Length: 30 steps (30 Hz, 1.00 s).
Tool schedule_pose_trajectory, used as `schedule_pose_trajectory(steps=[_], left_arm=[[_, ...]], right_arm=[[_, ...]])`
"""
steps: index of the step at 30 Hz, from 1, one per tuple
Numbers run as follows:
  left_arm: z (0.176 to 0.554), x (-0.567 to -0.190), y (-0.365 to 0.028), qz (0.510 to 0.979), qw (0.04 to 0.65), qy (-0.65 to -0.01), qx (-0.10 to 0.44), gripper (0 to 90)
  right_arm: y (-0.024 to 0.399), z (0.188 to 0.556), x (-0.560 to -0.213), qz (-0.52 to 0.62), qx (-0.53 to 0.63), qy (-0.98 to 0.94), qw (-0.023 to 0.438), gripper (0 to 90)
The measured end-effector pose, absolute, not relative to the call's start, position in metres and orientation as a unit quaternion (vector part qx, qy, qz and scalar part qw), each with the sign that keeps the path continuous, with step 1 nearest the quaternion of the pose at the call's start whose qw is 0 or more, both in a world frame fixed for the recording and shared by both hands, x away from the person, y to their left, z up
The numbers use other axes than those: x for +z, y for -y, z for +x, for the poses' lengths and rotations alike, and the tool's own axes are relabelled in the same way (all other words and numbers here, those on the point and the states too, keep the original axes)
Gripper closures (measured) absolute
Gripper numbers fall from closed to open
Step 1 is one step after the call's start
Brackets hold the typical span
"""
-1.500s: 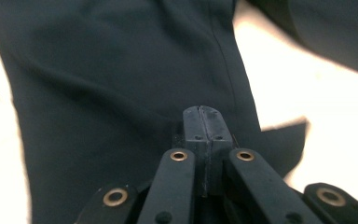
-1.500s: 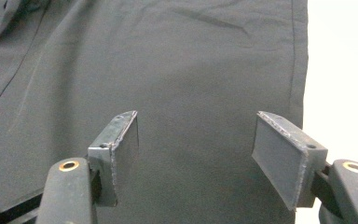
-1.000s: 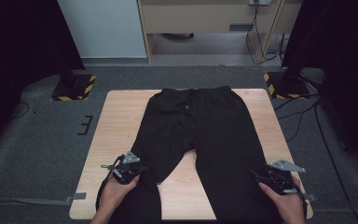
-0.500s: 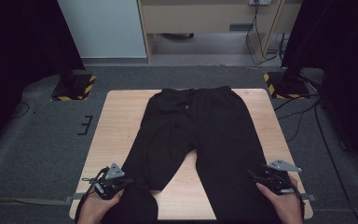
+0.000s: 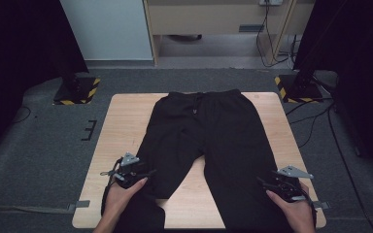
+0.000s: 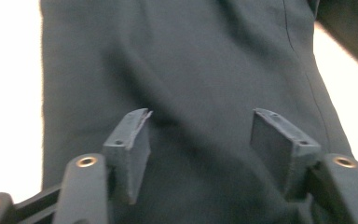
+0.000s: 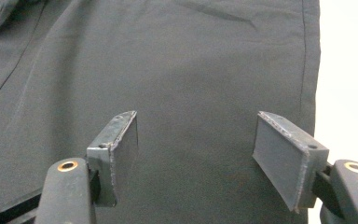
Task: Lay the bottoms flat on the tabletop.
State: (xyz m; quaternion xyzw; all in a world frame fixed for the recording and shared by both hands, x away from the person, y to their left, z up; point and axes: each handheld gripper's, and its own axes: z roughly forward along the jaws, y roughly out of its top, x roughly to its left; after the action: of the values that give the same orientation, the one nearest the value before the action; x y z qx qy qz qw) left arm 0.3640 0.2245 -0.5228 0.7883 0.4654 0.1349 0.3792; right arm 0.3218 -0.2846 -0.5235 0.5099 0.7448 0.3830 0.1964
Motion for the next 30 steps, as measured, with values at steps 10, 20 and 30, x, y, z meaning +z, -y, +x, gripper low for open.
schedule_pose_trajectory(steps=[10,20,30], left_arm=[[0.345,-0.521,-0.228,0.817,0.322,-0.452,0.159,88.6],[0.284,-0.515,-0.244,0.849,0.309,-0.411,0.122,89.1],[0.279,-0.495,-0.24,0.828,0.331,-0.411,0.188,58.0]], right_arm=[[0.285,0.322,-0.523,0.508,0.385,-0.744,0.199,30.7],[0.281,0.323,-0.525,0.504,0.374,-0.753,0.2,30.4],[0.276,0.329,-0.523,0.499,0.358,-0.762,0.207,30.3]])
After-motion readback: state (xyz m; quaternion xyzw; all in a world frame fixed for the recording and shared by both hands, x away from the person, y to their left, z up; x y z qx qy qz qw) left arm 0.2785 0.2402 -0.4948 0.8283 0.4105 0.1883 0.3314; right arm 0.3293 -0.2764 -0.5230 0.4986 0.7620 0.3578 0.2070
